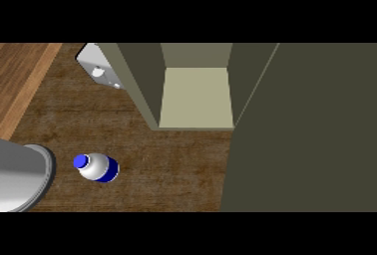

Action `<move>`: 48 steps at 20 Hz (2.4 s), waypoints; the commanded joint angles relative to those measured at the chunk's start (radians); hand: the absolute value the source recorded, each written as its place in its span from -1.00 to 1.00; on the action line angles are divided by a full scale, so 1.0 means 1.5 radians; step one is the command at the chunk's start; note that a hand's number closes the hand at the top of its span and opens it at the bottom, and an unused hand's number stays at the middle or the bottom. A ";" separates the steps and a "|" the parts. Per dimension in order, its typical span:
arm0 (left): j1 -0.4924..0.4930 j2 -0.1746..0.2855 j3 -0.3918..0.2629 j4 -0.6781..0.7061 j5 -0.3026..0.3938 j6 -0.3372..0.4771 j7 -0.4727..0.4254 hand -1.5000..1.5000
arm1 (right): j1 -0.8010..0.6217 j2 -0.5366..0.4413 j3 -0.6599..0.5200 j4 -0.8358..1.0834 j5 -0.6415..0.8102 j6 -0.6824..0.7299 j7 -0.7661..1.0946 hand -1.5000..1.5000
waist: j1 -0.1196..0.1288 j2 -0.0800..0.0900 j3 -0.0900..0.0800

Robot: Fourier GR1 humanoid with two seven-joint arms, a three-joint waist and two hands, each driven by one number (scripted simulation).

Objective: Pick up the bottled water, place it into the cabinet and close the cabinet

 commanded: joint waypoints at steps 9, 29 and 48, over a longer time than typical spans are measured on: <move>0.037 0.035 -0.059 -0.132 -0.098 0.057 0.114 -1.00 | 0.024 0.029 0.154 -0.076 0.118 -0.066 0.070 -1.00 | -0.003 -0.001 0.000; 0.083 0.106 -0.022 -0.066 -0.025 0.069 0.082 -1.00 | 0.001 -0.035 0.192 -0.135 0.157 -0.137 0.124 -1.00 | -0.002 -0.002 -0.001; -0.013 0.046 0.063 0.261 0.068 0.031 -0.114 -1.00 | -0.016 -0.064 0.280 -0.077 0.197 -0.206 0.084 -1.00 | -0.007 0.001 -0.001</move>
